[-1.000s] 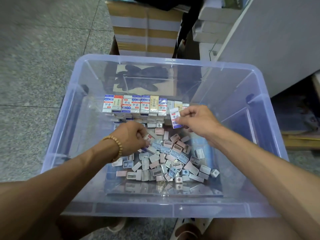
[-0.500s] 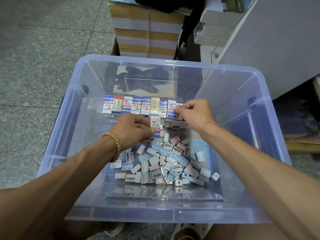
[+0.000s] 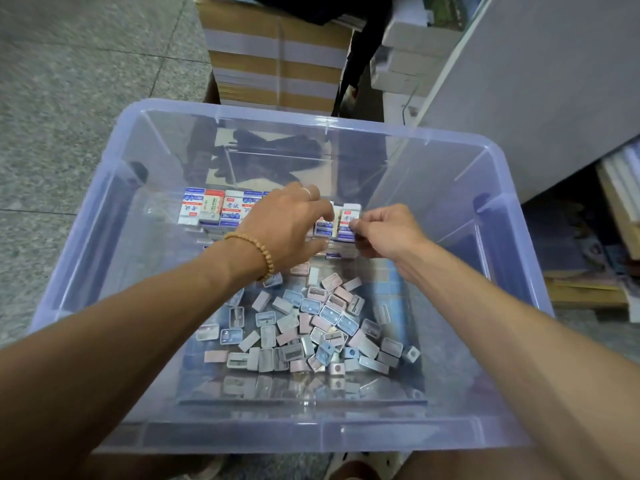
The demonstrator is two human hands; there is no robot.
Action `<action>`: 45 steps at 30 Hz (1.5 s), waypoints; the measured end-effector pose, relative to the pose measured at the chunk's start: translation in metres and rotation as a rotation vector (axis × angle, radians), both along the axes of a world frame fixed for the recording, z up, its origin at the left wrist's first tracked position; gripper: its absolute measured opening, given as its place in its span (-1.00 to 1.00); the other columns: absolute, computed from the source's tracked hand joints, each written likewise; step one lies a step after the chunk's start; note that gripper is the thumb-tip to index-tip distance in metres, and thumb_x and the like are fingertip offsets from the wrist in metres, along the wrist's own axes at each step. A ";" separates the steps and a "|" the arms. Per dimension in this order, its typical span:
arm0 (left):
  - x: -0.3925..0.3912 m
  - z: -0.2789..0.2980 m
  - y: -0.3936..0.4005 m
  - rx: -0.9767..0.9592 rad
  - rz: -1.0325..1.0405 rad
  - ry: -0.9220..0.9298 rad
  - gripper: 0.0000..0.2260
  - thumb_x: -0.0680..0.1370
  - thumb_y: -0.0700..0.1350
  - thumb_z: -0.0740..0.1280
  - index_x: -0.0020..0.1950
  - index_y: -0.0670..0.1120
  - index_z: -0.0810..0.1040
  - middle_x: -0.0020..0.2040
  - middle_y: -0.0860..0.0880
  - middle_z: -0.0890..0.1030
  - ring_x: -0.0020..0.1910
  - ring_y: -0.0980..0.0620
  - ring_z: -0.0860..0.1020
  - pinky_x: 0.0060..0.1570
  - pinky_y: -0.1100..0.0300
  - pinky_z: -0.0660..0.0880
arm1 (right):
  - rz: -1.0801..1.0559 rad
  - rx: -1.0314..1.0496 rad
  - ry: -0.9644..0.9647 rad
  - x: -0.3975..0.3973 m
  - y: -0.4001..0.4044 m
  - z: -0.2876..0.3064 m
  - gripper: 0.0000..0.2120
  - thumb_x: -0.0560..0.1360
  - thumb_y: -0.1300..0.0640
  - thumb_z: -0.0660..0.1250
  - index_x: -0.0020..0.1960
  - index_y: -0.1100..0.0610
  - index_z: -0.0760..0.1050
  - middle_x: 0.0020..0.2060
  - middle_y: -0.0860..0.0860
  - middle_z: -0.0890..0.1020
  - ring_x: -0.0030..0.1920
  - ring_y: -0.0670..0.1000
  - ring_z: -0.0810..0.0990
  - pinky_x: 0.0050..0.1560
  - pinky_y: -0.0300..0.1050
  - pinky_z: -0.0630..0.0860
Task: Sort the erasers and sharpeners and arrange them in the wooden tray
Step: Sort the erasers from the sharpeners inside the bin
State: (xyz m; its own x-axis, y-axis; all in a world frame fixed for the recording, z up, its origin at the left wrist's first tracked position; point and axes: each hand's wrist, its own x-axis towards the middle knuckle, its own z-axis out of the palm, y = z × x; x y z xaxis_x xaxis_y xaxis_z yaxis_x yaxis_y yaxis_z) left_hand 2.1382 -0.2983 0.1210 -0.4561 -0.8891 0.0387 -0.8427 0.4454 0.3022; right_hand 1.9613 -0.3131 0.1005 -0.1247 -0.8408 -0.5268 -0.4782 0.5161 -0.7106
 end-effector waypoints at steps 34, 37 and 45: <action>0.058 0.070 0.124 0.449 0.201 0.127 -0.50 0.32 0.47 -0.01 -0.10 0.17 0.50 -0.21 0.23 0.55 -0.19 0.23 0.54 -0.18 0.15 0.51 | 1.135 -0.017 1.296 -0.019 0.028 -0.001 -0.51 0.54 0.06 0.25 0.44 0.15 0.33 0.36 0.16 0.39 0.39 0.20 0.32 0.35 0.13 0.28; 0.076 0.070 0.145 0.304 0.269 0.087 -0.57 0.38 0.44 0.00 -0.18 0.18 0.47 -0.28 0.21 0.52 -0.27 0.19 0.54 -0.34 0.16 0.44 | 1.241 0.042 1.438 -0.022 0.018 -0.014 -0.49 0.57 0.07 0.24 0.50 0.15 0.29 0.41 0.16 0.37 0.40 0.19 0.31 0.35 0.11 0.28; 0.077 0.075 0.158 0.313 0.294 0.122 -0.56 0.38 0.42 -0.09 -0.18 0.15 0.40 -0.29 0.19 0.48 -0.23 0.16 0.52 -0.22 0.13 0.48 | 1.083 0.232 0.971 -0.013 0.053 -0.018 -0.60 0.59 0.11 0.21 0.41 0.18 0.34 0.27 0.16 0.40 0.22 0.22 0.52 0.05 -0.07 0.41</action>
State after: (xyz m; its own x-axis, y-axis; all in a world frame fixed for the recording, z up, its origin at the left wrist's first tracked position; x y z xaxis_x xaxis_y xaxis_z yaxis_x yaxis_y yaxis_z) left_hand 2.2156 -0.1400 0.1965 -0.1906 -0.9578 -0.2152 -0.8698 0.0632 0.4893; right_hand 1.9483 -0.2599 0.0826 0.1209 -0.6624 -0.7394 -0.9272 -0.3414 0.1542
